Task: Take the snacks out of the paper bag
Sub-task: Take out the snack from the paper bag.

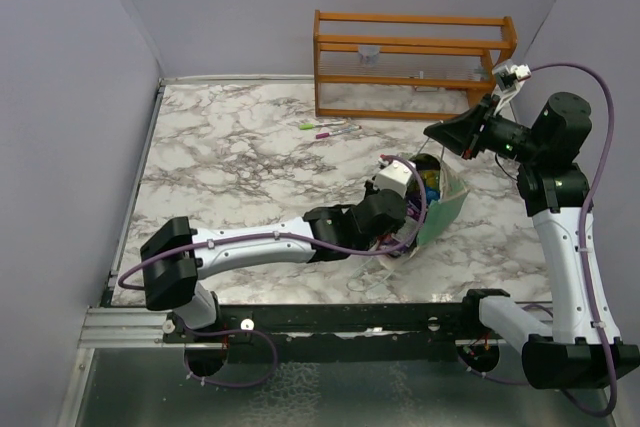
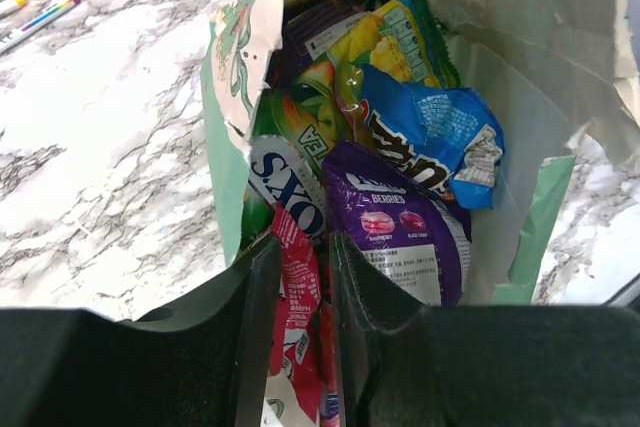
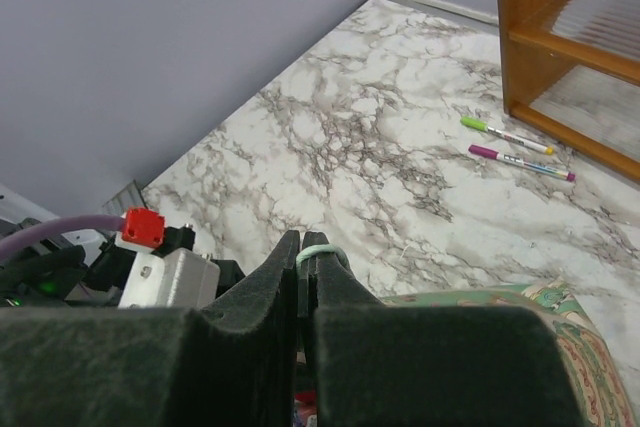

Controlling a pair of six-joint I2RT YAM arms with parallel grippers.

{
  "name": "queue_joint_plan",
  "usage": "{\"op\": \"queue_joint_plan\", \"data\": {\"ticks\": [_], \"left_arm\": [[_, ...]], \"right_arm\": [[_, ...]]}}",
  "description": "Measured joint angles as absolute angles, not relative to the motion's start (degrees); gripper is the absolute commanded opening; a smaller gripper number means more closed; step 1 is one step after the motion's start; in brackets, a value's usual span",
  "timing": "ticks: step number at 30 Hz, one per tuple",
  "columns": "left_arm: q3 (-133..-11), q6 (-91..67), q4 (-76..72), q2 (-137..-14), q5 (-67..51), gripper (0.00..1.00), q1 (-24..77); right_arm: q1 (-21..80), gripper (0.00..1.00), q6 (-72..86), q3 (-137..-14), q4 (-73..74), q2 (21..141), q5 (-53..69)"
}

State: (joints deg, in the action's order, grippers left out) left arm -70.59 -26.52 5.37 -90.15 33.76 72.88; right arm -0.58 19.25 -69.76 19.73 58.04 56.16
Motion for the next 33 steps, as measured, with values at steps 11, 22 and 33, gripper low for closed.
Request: {"op": "queue_joint_plan", "data": {"ticks": [11, 22, 33], "left_arm": [[-75.5, -28.2, 12.6, -96.4, 38.0, 0.48, 72.9], [-77.0, -25.1, 14.7, -99.7, 43.1, 0.49, 72.3], [-79.9, -20.2, 12.5, -105.0, 49.2, 0.49, 70.9]], "right_arm": [[-0.6, 0.03, 19.2, -69.6, 19.8, 57.9, 56.2], [-0.6, 0.03, 19.2, -69.6, 19.8, 57.9, 56.2], [-0.6, 0.03, 19.2, -69.6, 20.0, 57.9, 56.2]]}}
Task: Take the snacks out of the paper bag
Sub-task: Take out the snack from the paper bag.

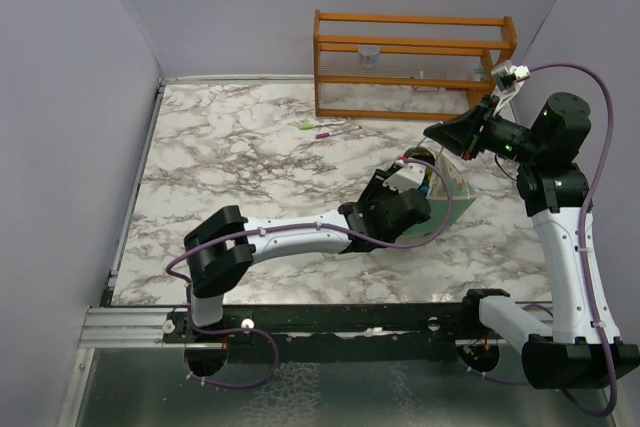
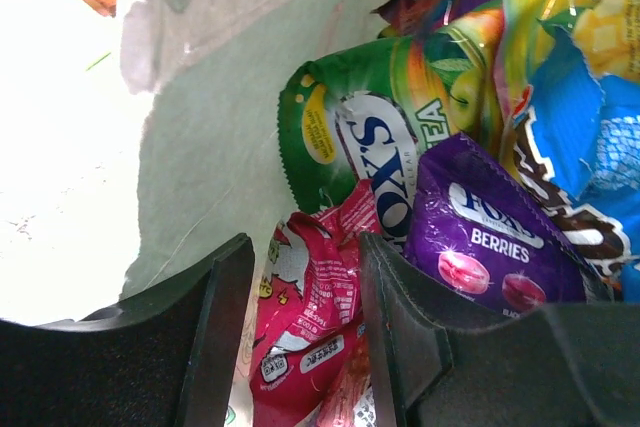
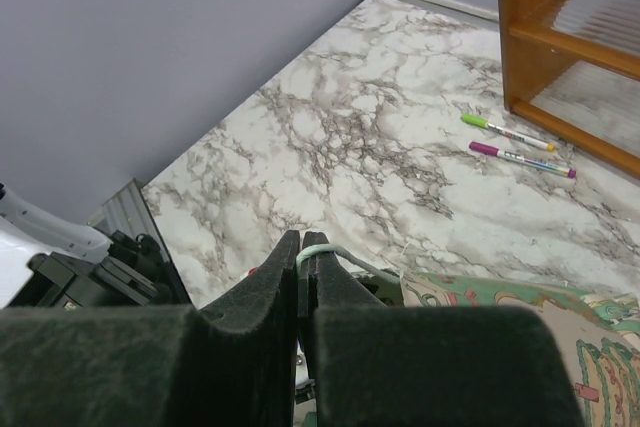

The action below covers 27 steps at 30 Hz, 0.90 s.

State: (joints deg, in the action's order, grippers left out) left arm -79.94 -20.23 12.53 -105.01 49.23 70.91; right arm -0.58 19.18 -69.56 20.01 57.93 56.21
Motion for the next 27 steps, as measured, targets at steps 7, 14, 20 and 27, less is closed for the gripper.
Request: {"op": "queue_joint_plan", "data": {"ticks": [7, 14, 20, 27], "left_arm": [[-79.9, -18.4, 10.1, -106.5, 51.5, 0.32, 69.2], [-79.9, -15.8, 8.5, -107.4, 51.9, 0.12, 67.5], [-79.9, -14.4, 8.5, -107.2, 50.0, 0.04, 67.3], [-77.3, -13.8, 8.5, -100.1, 42.1, 0.00, 67.0]], "right_arm": [[-0.6, 0.03, 19.2, -69.6, 20.3, 57.9, 56.2], [-0.6, 0.03, 19.2, -69.5, 20.9, 57.9, 56.2], [-0.6, 0.03, 19.2, -69.2, 20.9, 57.9, 56.1], [-0.6, 0.03, 18.7, -68.8, 20.3, 57.9, 55.7]]}}
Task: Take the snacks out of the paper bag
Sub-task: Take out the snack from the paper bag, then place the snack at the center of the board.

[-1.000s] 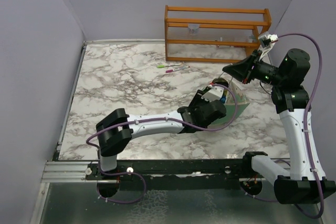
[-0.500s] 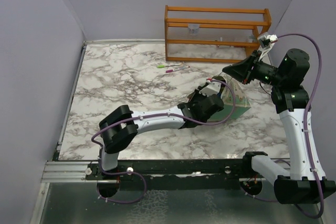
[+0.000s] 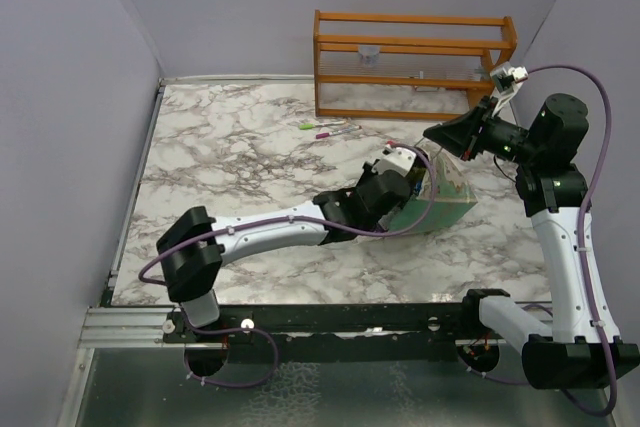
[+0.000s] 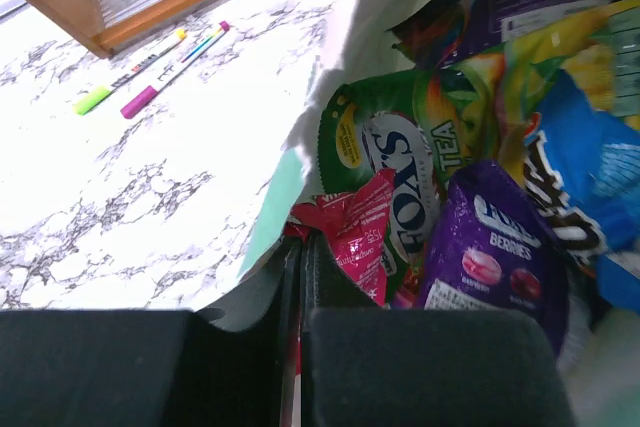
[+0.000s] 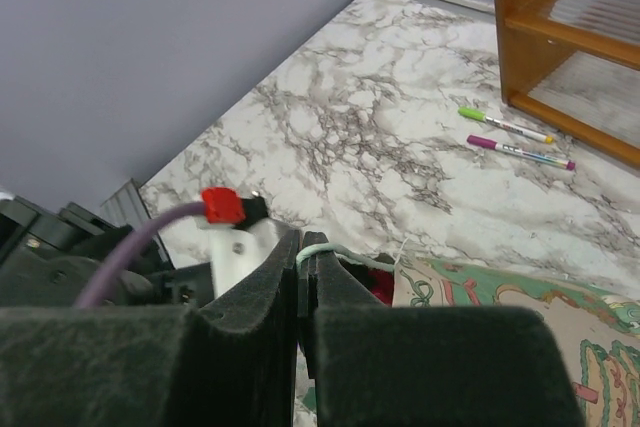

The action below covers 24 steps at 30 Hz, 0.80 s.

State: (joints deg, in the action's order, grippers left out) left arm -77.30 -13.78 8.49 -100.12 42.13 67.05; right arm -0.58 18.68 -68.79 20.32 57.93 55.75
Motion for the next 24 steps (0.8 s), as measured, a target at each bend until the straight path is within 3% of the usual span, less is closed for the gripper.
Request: {"op": "queue_joint_plan", "data": {"ticks": [17, 24], "left_arm": [[-62.6, -6.0, 3.8, -64.6, 21.0, 0.00, 66.9], [-57.6, -4.6, 3.0, -54.7, 32.3, 0.00, 64.5]], "right_arm": [[-0.5, 0.03, 16.7, -68.0, 20.3, 57.5, 52.0], [-0.5, 0.03, 16.6, -67.5, 20.1, 57.2, 51.5]]}}
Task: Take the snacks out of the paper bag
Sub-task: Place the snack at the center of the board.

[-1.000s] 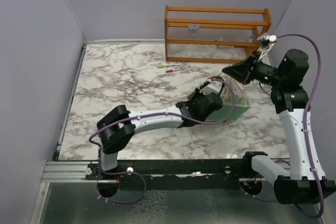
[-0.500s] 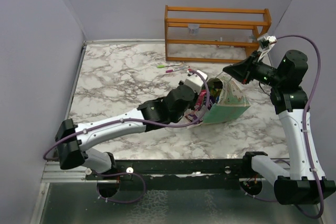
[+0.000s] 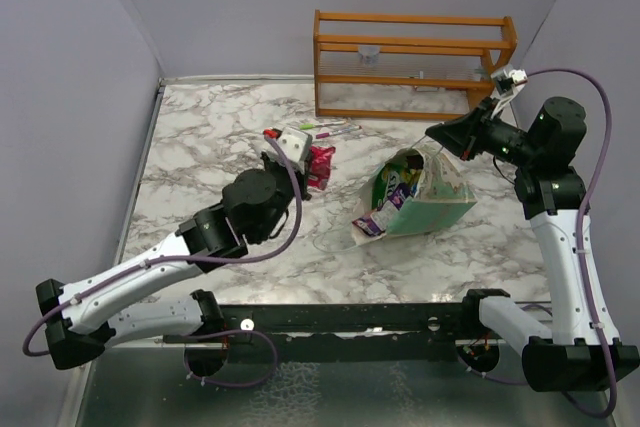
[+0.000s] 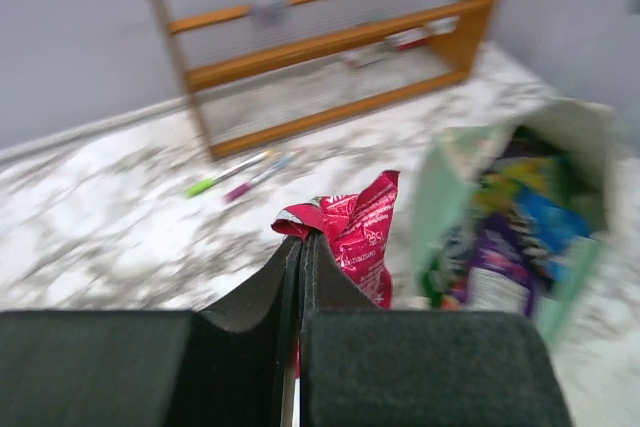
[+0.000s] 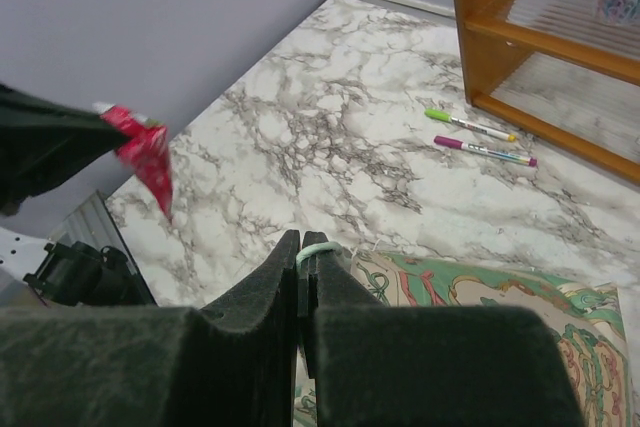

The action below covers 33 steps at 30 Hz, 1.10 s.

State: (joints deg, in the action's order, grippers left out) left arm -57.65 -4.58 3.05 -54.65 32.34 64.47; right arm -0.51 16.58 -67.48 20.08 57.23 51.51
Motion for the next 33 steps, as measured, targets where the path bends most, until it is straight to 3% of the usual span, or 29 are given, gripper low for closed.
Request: {"op": "queue_joint_plan", "data": {"ticks": [5, 10, 14, 21, 33], "left_arm": [[-57.5, -11.4, 11.0, -58.2, 32.8, 0.00, 47.3], [-56.8, -18.9, 17.5, -64.5, 21.4, 0.00, 26.4], [-57.5, -22.7, 20.4, -74.0, 9.0, 0.00, 15.4], [-61.8, -26.0, 23.3, -86.1, 2.5, 0.00, 12.2], [-87.6, -27.9, 24.1, -110.9, 2.6, 0.00, 8.8]], "right_arm": [[-0.5, 0.03, 16.6, -66.9, 19.6, 57.2, 51.2], [-0.5, 0.03, 16.6, -66.7, 19.4, 57.2, 51.0], [-0.5, 0.03, 16.6, -66.5, 19.3, 57.0, 50.7], [-0.5, 0.03, 16.6, -66.1, 19.2, 56.5, 50.6], [-0.5, 0.03, 16.6, -66.1, 19.3, 55.7, 50.1]]}}
